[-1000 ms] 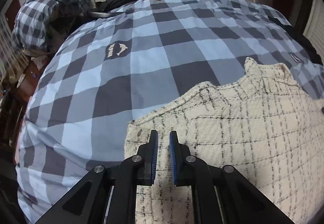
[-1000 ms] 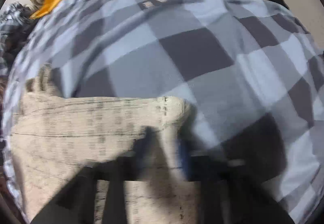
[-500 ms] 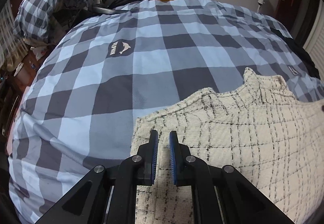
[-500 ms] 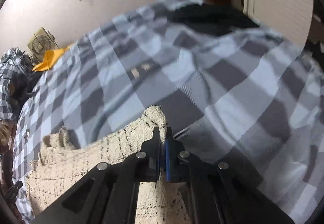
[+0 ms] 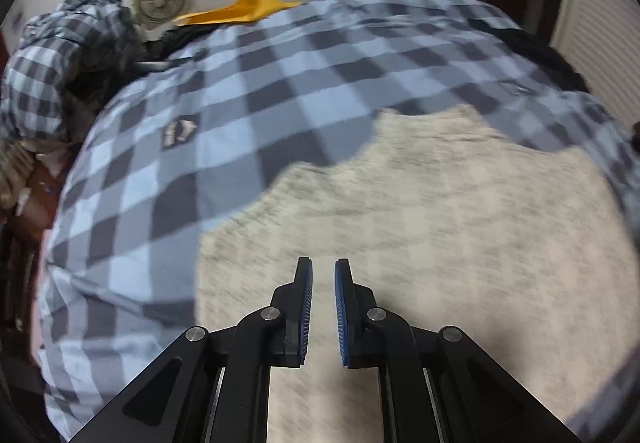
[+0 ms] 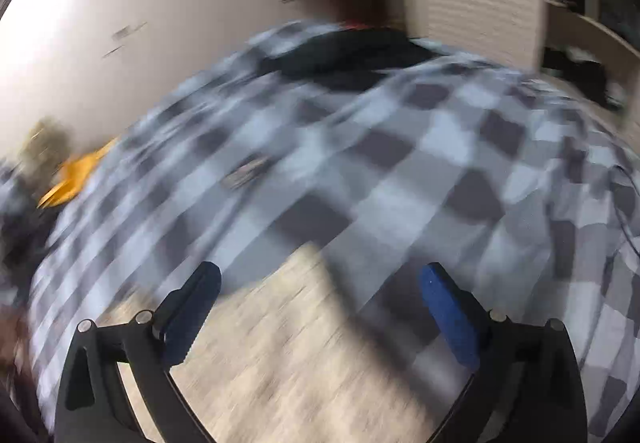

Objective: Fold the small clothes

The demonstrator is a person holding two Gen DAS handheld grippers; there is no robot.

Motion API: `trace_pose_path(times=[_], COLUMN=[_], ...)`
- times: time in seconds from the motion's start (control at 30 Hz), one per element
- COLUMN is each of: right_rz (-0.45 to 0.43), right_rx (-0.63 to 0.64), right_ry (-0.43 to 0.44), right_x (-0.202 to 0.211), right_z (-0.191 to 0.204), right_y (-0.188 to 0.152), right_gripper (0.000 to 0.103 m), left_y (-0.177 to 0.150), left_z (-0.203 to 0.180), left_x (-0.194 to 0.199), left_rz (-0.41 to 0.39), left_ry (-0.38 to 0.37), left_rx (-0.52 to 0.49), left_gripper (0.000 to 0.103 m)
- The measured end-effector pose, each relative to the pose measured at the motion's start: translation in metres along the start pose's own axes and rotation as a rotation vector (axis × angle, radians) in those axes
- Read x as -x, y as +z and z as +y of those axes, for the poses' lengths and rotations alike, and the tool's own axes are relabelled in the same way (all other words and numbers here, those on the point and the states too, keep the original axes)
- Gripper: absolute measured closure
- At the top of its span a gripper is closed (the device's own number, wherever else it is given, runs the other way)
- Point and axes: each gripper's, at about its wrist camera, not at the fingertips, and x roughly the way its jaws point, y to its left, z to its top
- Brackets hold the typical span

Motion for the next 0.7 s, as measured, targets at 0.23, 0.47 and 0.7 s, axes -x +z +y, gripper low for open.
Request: trace_pose_path(times=[0.23,0.47,0.7], right_rz=[0.365,0.559,0.224], right_rx=[0.417,0.664,0.595], right_ry=[0.286,-0.099,-0.240], right_x=[0.035,-0.012,0.063], right_z=[0.077,0.038,-0.004], right_y=[-0.123,-0.170,-0.134], right_gripper=[0.005,0.005,0.004], left_y=[-0.075,-0.106,-0.117], left_z=[-0.049,-0.003,0.063], left_x=[0.010,-0.005,0.023], left_rz=[0.213,0.285,0.348], left_ry=[-0.175,-0.021,0.253], left_rx=[-0.029,-0.072,-0.002], left_gripper=[0.093,0.094,0.093])
